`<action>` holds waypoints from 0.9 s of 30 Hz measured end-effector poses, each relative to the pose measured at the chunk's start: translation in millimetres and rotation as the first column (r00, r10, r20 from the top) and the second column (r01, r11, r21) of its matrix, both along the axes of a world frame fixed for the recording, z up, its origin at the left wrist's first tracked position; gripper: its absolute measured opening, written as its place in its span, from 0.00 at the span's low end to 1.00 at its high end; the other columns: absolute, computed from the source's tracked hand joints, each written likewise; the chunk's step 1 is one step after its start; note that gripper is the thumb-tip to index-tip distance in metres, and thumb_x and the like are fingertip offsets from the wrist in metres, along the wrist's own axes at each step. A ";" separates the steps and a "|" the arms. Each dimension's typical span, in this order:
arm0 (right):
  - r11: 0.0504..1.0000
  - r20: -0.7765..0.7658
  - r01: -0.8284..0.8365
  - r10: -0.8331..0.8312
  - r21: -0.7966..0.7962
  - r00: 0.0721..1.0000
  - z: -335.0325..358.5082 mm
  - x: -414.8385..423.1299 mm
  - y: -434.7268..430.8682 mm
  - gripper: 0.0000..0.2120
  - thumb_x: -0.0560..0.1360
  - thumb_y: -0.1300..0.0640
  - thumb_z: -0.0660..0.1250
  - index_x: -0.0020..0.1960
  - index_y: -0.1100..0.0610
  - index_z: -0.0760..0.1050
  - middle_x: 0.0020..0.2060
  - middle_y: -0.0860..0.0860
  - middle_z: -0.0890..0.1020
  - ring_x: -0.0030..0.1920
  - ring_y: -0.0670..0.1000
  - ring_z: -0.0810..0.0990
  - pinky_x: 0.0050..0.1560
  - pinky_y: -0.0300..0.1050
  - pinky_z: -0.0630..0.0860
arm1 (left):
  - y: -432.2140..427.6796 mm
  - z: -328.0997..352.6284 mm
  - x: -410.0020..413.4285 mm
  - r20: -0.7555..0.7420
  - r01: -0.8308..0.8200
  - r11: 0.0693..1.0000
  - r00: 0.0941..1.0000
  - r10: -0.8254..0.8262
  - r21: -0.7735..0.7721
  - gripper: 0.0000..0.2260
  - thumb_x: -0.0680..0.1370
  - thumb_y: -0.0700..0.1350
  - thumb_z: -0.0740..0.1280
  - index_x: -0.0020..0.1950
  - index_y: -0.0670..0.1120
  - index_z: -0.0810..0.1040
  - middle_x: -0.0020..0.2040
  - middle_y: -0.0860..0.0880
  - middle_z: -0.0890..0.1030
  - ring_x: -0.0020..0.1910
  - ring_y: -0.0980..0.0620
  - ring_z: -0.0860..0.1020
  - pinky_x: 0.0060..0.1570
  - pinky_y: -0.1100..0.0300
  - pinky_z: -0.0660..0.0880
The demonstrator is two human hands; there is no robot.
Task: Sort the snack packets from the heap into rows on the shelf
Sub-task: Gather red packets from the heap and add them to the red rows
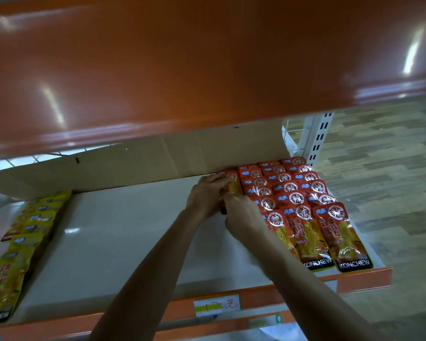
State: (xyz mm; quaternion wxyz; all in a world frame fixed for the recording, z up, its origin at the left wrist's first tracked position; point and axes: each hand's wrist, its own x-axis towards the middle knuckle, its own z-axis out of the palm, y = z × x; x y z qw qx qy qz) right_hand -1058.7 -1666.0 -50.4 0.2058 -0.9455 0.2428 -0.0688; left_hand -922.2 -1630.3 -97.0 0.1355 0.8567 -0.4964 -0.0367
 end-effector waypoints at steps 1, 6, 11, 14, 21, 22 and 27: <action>1.000 -0.008 -0.003 0.003 0.005 1.000 -0.2 1.2 1.7 0.11 0.76 0.68 0.60 0.57 0.63 0.75 0.55 0.57 0.79 0.53 0.55 0.79 0.50 0.41 0.72 | -0.1 0.3 1.1 0.019 0.016 1.000 1.000 -0.016 0.000 0.29 0.77 0.56 0.67 0.76 0.55 0.62 0.76 0.52 0.64 0.73 0.47 0.62 0.71 0.48 0.64; 1.000 -0.004 0.008 -0.008 -0.016 1.000 -2.7 6.4 5.5 0.09 0.76 0.67 0.60 0.55 0.64 0.75 0.53 0.58 0.80 0.50 0.56 0.79 0.48 0.43 0.72 | -0.4 -0.4 3.9 0.086 0.069 0.996 0.994 -0.073 0.049 0.28 0.78 0.54 0.66 0.77 0.54 0.61 0.76 0.51 0.63 0.74 0.46 0.61 0.70 0.48 0.65; 0.998 -0.055 0.028 -0.032 -0.060 0.998 -11.0 4.1 7.8 0.08 0.77 0.64 0.60 0.51 0.62 0.77 0.49 0.56 0.82 0.47 0.54 0.80 0.43 0.41 0.69 | 1.0 -3.6 1.2 0.001 -0.013 0.999 1.000 0.013 -0.050 0.21 0.81 0.55 0.58 0.74 0.55 0.66 0.74 0.52 0.65 0.71 0.47 0.62 0.69 0.49 0.65; 0.997 -0.062 0.027 -0.032 -0.071 0.998 -14.5 3.7 11.0 0.10 0.78 0.62 0.59 0.55 0.62 0.76 0.53 0.57 0.80 0.52 0.55 0.78 0.51 0.42 0.72 | 2.7 -6.3 -1.6 -0.001 -0.032 0.997 0.999 0.032 -0.065 0.20 0.81 0.55 0.58 0.74 0.56 0.66 0.74 0.52 0.65 0.71 0.47 0.63 0.68 0.49 0.65; 0.997 -0.045 0.001 -0.005 -0.075 0.999 -12.5 3.3 11.1 0.09 0.78 0.60 0.59 0.53 0.60 0.76 0.54 0.57 0.79 0.54 0.55 0.76 0.59 0.45 0.70 | 2.6 -2.6 -5.1 0.013 -0.059 0.998 0.998 0.060 -0.031 0.22 0.82 0.57 0.55 0.76 0.56 0.62 0.76 0.53 0.62 0.74 0.46 0.60 0.70 0.46 0.63; 0.997 -0.019 0.008 -0.010 -0.080 1.000 -12.4 2.9 11.4 0.09 0.78 0.60 0.58 0.54 0.60 0.75 0.54 0.56 0.79 0.54 0.55 0.75 0.59 0.46 0.70 | 2.9 -2.2 -5.8 0.019 -0.063 0.998 0.998 0.064 -0.021 0.22 0.82 0.57 0.54 0.76 0.55 0.60 0.77 0.53 0.61 0.74 0.46 0.59 0.71 0.46 0.62; 0.994 0.081 0.023 -0.015 -0.104 0.997 -14.3 8.2 17.8 0.14 0.78 0.59 0.57 0.61 0.60 0.71 0.57 0.55 0.77 0.57 0.55 0.73 0.59 0.45 0.69 | 22.1 6.3 -7.9 -0.016 -0.161 0.974 0.987 0.161 -0.160 0.21 0.81 0.54 0.58 0.74 0.53 0.63 0.74 0.50 0.65 0.70 0.45 0.65 0.66 0.47 0.68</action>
